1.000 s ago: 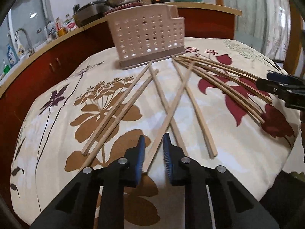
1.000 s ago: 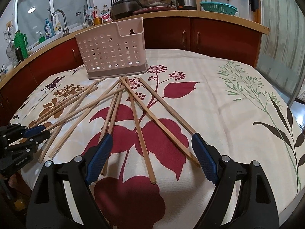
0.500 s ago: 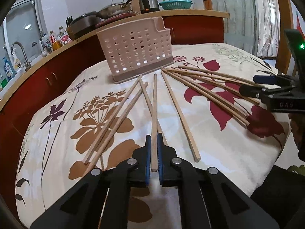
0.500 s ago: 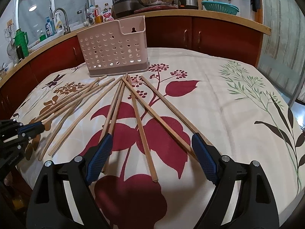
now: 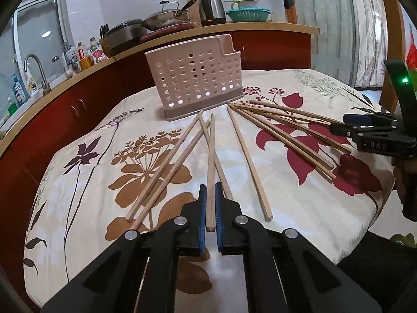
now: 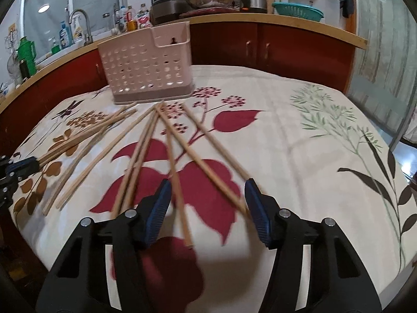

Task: Organize utensils
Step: 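Close the left tool on a wooden chopstick while the right tool grasps another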

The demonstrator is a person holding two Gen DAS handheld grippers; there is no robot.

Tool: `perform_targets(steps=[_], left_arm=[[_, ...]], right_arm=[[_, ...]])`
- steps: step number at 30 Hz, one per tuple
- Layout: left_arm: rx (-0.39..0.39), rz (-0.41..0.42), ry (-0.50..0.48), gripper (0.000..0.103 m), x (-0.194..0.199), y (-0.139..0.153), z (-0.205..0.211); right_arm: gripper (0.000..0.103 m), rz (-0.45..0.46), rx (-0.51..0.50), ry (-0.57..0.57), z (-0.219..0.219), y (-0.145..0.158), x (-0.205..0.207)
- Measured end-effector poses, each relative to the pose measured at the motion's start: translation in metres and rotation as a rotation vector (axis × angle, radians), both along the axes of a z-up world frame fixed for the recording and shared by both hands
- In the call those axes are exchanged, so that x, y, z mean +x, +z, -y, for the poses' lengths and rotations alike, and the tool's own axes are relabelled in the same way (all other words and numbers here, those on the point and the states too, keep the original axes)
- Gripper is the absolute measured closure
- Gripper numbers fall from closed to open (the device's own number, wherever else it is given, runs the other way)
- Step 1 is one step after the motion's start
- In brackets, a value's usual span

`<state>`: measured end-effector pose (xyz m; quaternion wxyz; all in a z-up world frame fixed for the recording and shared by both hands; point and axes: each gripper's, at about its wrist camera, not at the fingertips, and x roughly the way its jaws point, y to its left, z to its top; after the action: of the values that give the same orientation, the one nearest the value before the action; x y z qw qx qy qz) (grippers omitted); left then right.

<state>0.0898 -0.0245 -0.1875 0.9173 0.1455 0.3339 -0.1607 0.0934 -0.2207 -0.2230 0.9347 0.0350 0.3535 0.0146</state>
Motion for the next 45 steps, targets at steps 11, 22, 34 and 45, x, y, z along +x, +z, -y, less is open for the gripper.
perform_targets(steps=[11,22,34,45], left_arm=[[-0.004,-0.002,0.008,0.096,0.001,-0.001,-0.002],[-0.001,0.008,0.024,0.096,0.0,-0.003,-0.005],[-0.023,0.075,0.045,0.096,-0.01,0.012,-0.005],[-0.038,0.166,0.063,0.096,-0.026,0.034,-0.006]], right_arm=[[0.079,-0.062,-0.004,0.048,-0.001,-0.012,0.003],[0.095,-0.05,-0.006,0.067,-0.003,-0.013,-0.005],[0.097,0.039,-0.038,0.063,-0.007,0.013,-0.019],[0.097,0.157,-0.066,0.065,-0.013,0.051,-0.036]])
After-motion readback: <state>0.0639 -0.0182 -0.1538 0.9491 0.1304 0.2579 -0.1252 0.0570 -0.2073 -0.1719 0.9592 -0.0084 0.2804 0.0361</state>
